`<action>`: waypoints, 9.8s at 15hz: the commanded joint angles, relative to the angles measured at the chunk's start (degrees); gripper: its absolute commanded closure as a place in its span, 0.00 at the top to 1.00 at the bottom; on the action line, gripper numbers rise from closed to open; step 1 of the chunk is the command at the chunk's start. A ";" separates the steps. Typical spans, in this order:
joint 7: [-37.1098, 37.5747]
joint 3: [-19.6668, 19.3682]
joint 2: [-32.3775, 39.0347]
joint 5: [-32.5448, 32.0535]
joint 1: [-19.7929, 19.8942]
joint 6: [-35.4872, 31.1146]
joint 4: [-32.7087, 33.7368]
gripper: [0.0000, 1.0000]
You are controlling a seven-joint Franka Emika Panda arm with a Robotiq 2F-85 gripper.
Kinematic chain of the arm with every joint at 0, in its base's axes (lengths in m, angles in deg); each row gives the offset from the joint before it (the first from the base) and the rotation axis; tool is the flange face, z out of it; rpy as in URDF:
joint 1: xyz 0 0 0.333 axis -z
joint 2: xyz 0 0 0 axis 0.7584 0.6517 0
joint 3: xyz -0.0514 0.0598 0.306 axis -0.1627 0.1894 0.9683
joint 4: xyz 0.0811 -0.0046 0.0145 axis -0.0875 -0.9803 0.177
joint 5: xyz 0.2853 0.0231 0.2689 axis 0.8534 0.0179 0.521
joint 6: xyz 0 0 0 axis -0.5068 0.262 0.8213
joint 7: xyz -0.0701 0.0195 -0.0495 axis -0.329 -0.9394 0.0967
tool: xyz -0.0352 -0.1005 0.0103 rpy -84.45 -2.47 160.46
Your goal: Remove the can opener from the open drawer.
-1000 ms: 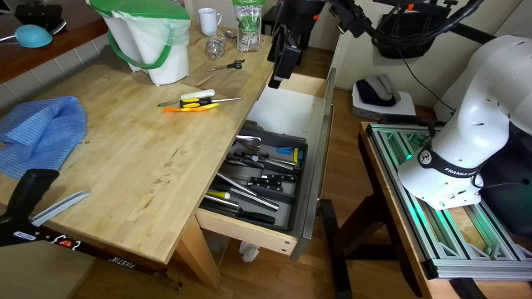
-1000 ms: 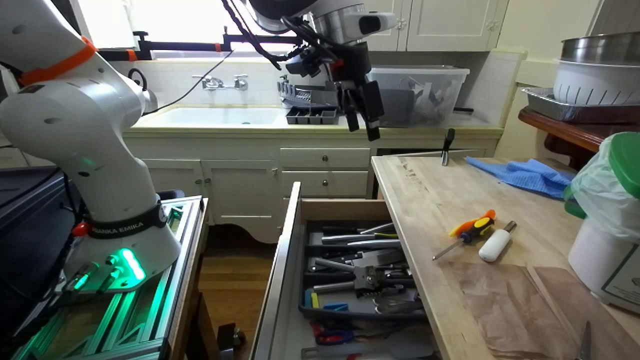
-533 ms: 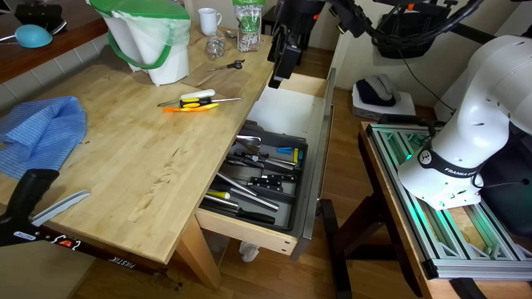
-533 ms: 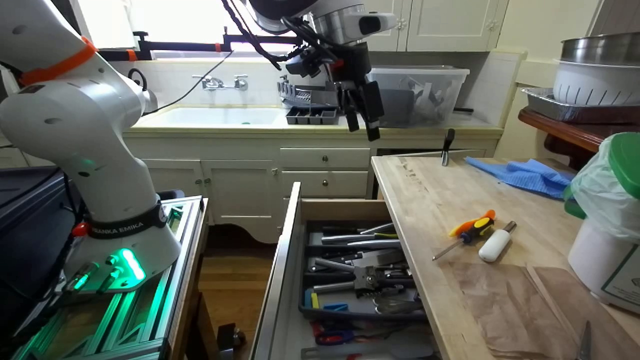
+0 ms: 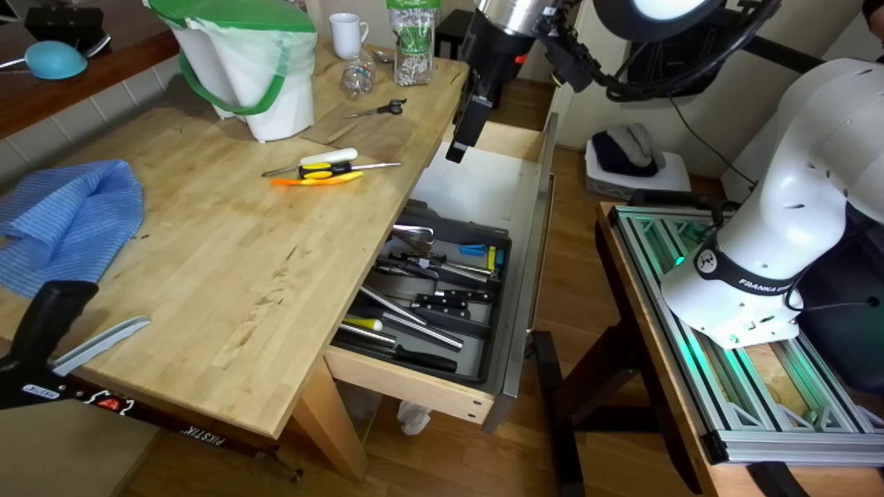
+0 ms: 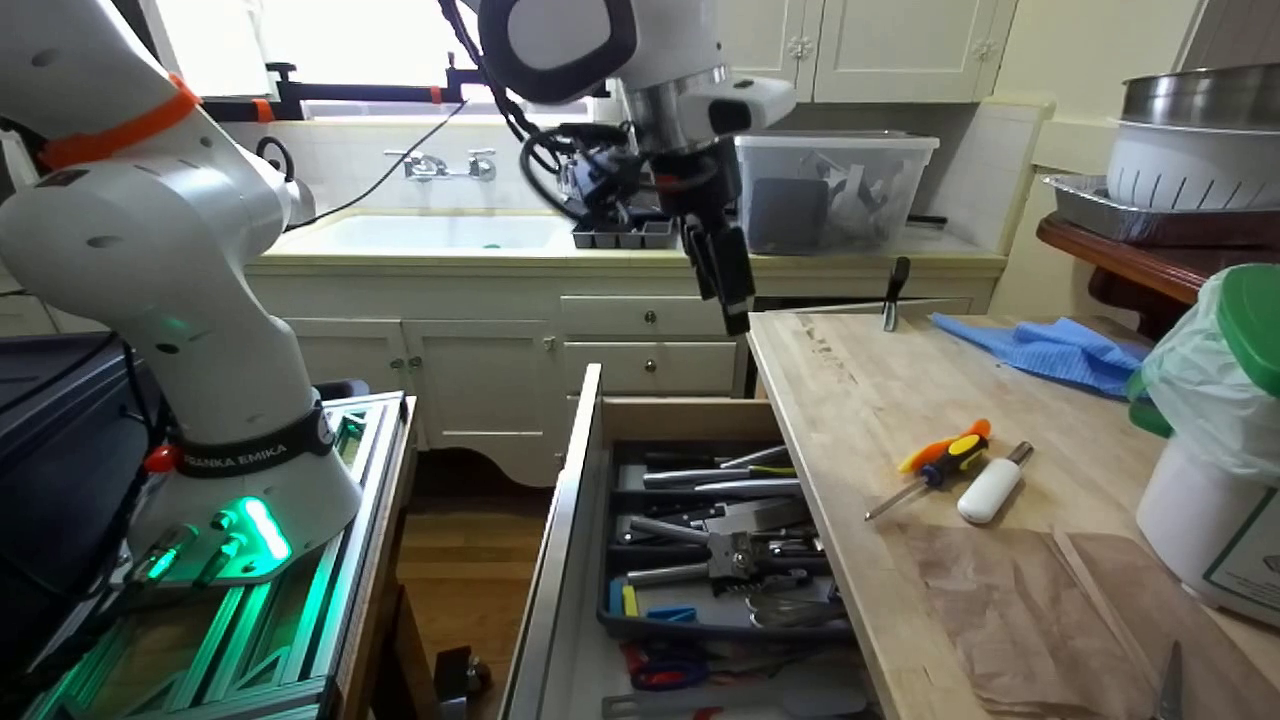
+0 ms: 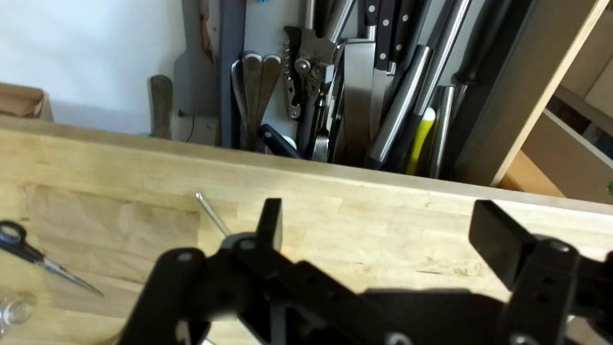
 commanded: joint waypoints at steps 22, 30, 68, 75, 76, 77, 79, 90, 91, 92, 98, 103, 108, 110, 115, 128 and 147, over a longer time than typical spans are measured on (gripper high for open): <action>-15.61 -2.49 32.95 37.30 -8.78 -16.72 3.29 1.00; -15.18 -1.63 40.25 37.58 -6.99 -17.63 4.15 1.00; -20.09 17.85 40.65 47.24 11.38 -22.35 8.19 0.06; -39.56 30.83 26.32 76.39 25.52 -8.50 5.67 0.06; -42.03 30.40 25.43 79.02 26.25 -4.11 5.03 0.06; -43.44 29.61 24.76 79.94 26.72 0.18 4.25 0.06; -45.88 28.37 23.82 80.43 28.05 8.71 2.78 0.06; -53.36 2.82 11.75 79.63 10.69 36.91 0.59 0.06; -53.00 2.63 10.15 79.28 9.90 33.99 1.12 0.06; -52.38 2.57 8.97 79.06 9.34 31.91 1.82 0.06; -52.47 3.92 11.97 72.25 6.66 12.84 9.94 0.06; -61.12 3.22 21.59 74.86 3.76 -1.13 16.74 0.06; -59.75 3.97 21.60 73.68 4.74 -0.07 16.10 0.06; -62.12 3.35 25.42 75.00 5.39 -2.70 18.69 0.06; -69.69 4.21 35.56 84.50 5.69 -7.10 27.75 0.06; -89.17 6.49 49.01 80.44 -1.02 -27.13 40.47 0.06; -107.18 11.70 53.57 85.59 4.92 -15.72 46.20 0.31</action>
